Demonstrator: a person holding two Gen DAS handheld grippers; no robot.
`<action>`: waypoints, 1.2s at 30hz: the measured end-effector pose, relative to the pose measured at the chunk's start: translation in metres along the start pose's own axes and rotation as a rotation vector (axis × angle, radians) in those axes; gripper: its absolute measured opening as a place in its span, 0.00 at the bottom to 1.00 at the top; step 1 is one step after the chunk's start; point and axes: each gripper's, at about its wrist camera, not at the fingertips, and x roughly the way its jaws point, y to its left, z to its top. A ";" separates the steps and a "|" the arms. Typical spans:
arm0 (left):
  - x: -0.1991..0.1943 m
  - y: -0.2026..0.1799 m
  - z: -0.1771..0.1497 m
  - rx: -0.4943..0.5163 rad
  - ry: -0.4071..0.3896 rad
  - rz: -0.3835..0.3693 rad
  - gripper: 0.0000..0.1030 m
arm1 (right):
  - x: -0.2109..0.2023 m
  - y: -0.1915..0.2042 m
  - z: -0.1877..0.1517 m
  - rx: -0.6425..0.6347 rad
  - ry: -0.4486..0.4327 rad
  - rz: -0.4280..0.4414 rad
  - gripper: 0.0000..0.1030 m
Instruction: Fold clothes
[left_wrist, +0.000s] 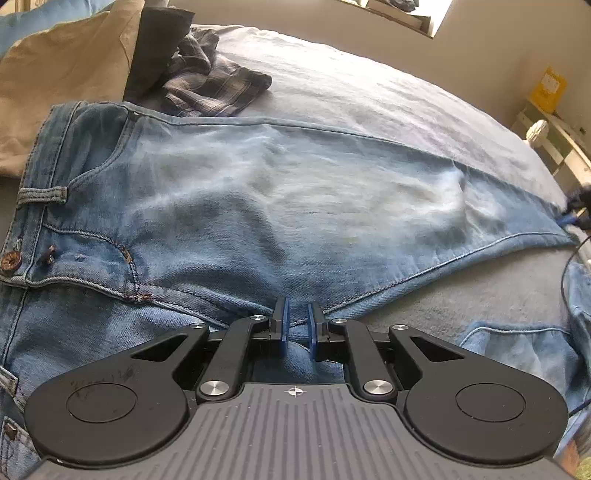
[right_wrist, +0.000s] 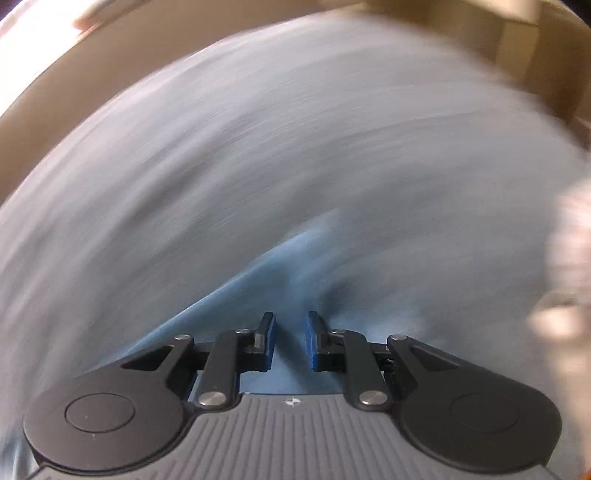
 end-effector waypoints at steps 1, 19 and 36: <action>0.000 0.000 0.000 -0.002 0.000 0.000 0.11 | -0.005 -0.018 0.006 0.060 -0.033 -0.023 0.13; -0.030 -0.019 0.017 -0.110 -0.027 0.040 0.21 | -0.139 0.111 -0.090 -0.284 -0.078 0.461 0.20; -0.088 -0.084 -0.022 -0.123 0.005 0.023 0.26 | -0.321 0.222 -0.281 -0.671 0.139 0.568 0.66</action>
